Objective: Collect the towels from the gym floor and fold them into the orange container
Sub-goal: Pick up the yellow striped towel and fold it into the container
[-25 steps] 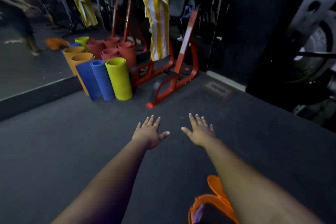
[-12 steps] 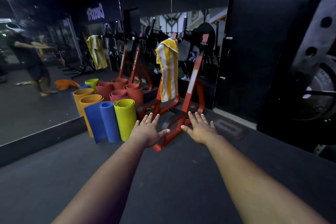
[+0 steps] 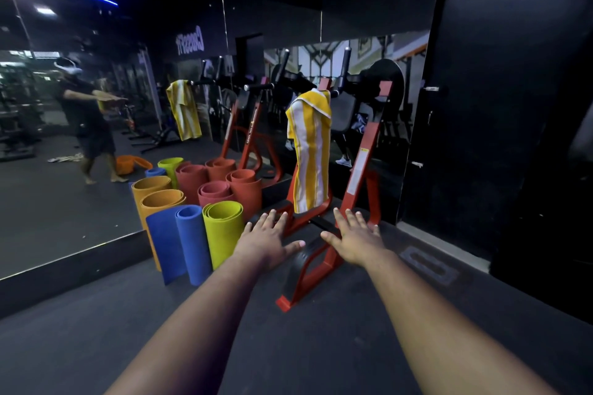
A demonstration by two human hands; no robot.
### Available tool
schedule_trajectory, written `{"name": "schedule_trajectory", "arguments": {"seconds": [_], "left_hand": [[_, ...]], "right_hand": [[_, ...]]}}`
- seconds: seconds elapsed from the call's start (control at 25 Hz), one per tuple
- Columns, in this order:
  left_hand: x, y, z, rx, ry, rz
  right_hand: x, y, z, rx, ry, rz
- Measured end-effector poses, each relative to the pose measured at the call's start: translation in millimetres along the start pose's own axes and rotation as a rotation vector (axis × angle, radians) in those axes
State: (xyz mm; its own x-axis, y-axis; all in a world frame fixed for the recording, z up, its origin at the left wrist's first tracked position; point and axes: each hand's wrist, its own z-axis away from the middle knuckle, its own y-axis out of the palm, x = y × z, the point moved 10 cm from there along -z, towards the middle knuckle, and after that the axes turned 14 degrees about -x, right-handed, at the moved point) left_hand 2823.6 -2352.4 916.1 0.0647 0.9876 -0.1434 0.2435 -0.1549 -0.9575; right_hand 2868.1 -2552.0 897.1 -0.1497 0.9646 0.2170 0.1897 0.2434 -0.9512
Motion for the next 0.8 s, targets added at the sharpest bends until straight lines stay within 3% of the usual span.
{"name": "schedule_trajectory", "arguments": {"seconds": [0.8], "left_hand": [[119, 68, -410, -0.035, 0.021, 0.014]], "right_hand": [[16, 72, -416, -0.027, 0.031, 0.021]]}}
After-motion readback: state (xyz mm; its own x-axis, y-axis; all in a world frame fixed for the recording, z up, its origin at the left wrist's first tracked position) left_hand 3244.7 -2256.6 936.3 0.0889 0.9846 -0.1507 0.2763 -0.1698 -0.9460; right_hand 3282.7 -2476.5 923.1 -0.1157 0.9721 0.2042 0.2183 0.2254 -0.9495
